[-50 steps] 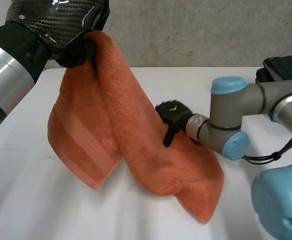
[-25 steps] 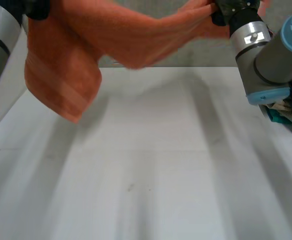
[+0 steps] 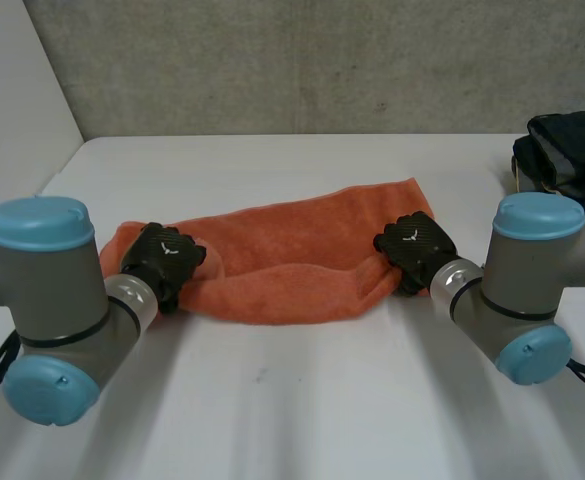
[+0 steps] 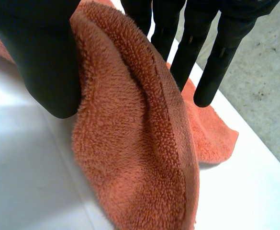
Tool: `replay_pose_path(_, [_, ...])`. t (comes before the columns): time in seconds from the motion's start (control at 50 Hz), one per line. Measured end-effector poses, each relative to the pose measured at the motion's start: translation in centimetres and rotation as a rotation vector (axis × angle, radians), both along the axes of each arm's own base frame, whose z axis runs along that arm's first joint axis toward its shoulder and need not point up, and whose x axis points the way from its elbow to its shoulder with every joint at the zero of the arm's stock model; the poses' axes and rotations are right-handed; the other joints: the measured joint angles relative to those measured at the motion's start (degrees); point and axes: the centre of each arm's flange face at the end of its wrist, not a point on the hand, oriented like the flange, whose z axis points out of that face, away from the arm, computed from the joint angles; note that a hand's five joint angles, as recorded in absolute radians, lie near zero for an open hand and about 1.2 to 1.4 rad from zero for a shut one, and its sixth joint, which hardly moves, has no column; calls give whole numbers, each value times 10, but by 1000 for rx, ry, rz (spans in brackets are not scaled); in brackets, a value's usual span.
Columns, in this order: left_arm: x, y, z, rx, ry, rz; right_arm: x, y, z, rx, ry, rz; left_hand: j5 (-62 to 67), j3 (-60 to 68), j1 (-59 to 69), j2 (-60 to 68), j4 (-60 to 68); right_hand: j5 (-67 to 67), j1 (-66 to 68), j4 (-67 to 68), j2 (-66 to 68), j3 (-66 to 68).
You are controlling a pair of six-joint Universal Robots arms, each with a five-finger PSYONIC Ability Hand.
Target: Fold the laundry.
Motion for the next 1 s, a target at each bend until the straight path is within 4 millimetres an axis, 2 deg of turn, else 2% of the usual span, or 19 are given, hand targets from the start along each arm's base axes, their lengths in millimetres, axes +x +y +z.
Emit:
replay_pose_path(0.04, [1, 2, 7, 10, -7, -6, -2, 1, 4, 14, 4, -5, -65, -63, -56, -62, -64, -20, -20, -19, -19, -20])
replay_pose_path(0.12, [4, 1, 28, 12, 12, -17, -7, 2, 14, 38, 1, -21, -197, -193, -192, -187, -196, -144, -146, -140, -142, -144])
replay_pose_path(0.14, [6, -1, 39, 10, 28, -20, -10, 3, 19, 51, -5, -34, -236, -233, -223, -228, -235, -169, -166, -165, -166, -168])
replay_pose_path(0.2, [11, -9, 59, 6, 64, -16, -17, 1, 29, 76, -25, -72, -265, -260, -240, -254, -260, -181, -171, -177, -172, -173])
replay_pose_path(0.24, [13, -11, 63, 6, 73, -13, -18, 0, 31, 82, -30, -82, -265, -260, -240, -254, -260, -182, -171, -177, -172, -173])
replay_pose_path(0.28, [19, -22, 78, 11, 105, 3, -26, -4, 37, 105, -58, -129, -265, -260, -240, -255, -260, -183, -171, -178, -172, -173])
replay_pose_path(0.34, [24, -35, 86, 27, 126, 21, -32, -10, 39, 124, -81, -172, -265, -260, -240, -255, -260, -183, -171, -178, -172, -173])
replay_pose_path(0.44, [30, -57, 76, 113, 121, 42, -35, -16, 28, 160, -81, -197, -264, -260, -240, -255, -259, -182, -171, -178, -172, -173])
replay_pose_path(0.54, [26, -75, 51, 214, 105, -6, -35, -19, 11, 197, -59, -196, -263, -259, -238, -253, -259, -119, -135, -132, -132, -136])
replay_pose_path(0.74, [-4, -84, 10, 223, 38, -168, -29, -22, 1, 175, -74, -160, -263, -260, -240, -254, -259, -9, -20, -18, -22, -22])
replay_pose_path(0.8, [-9, -86, 3, 212, 19, -176, -27, -21, 1, 162, -82, -150, -263, -259, -239, -253, -259, 105, 102, 106, 109, 102])
replay_pose_path(0.82, [-12, -87, 1, 207, 11, -178, -26, -21, 1, 155, -85, -145, -263, -259, -239, -253, -259, 184, 175, 177, 188, 173])
replay_pose_path(0.88, [-16, -90, -3, 192, -4, -180, -24, -20, 2, 144, -86, -138, -263, -259, -238, -253, -259, 222, 182, 233, 226, 225])
replay_pose_path(1.0, [-21, -96, -6, 152, -27, -184, -22, -16, 2, 128, -67, -121, -226, -231, -216, -227, -229, 222, 182, 237, 226, 227])
